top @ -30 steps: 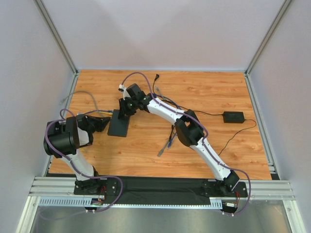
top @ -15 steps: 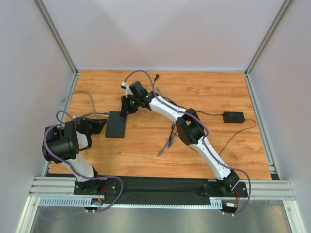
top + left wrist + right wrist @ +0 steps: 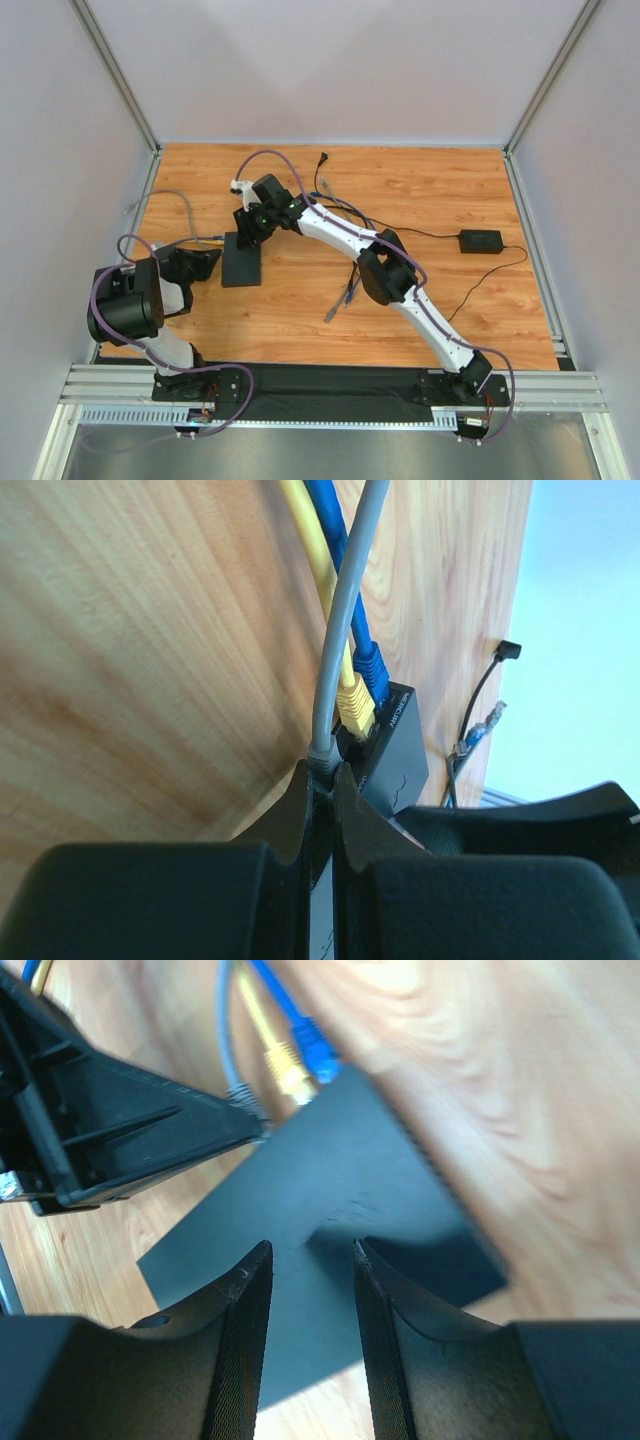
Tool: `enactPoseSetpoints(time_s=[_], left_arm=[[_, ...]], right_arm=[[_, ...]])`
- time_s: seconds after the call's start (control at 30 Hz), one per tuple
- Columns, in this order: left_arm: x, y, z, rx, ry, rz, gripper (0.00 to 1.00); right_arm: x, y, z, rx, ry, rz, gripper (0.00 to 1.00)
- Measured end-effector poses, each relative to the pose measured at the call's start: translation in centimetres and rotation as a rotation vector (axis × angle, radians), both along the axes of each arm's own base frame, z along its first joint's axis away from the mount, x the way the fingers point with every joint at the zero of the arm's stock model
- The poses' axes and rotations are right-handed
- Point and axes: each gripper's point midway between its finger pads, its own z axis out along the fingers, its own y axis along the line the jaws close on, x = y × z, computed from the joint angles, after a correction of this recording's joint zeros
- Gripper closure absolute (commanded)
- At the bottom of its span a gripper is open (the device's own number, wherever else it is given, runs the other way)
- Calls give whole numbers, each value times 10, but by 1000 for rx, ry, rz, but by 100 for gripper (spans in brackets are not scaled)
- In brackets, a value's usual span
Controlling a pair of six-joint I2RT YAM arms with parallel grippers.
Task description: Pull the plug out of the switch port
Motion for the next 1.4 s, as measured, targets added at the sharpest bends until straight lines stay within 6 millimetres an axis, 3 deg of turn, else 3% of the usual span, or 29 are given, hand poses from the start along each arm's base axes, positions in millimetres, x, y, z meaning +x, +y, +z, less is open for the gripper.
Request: enactPoseSetpoints(time_s=[0.2, 0.63, 0.9, 1.13, 1.3, 1.4], left_arm=[[0, -2, -1, -2, 4, -8, 100], [5, -8, -2, -70, 12, -4, 100], [11, -9, 1, -39, 126, -46, 100], [8, 20, 18, 95, 113, 44, 100], [-3, 17, 5, 93, 108, 35, 100], [-11, 18, 24, 153, 73, 23, 100]], right_arm=[[-8, 2, -2, -22, -31, 36, 67], [1, -9, -6, -133, -41, -93, 76], [6, -16, -7, -154, 16, -189, 81], [6, -18, -8, -147, 62, -218, 81], [6, -19, -8, -136, 80, -210, 80], [6, -19, -8, -122, 89, -200, 77]])
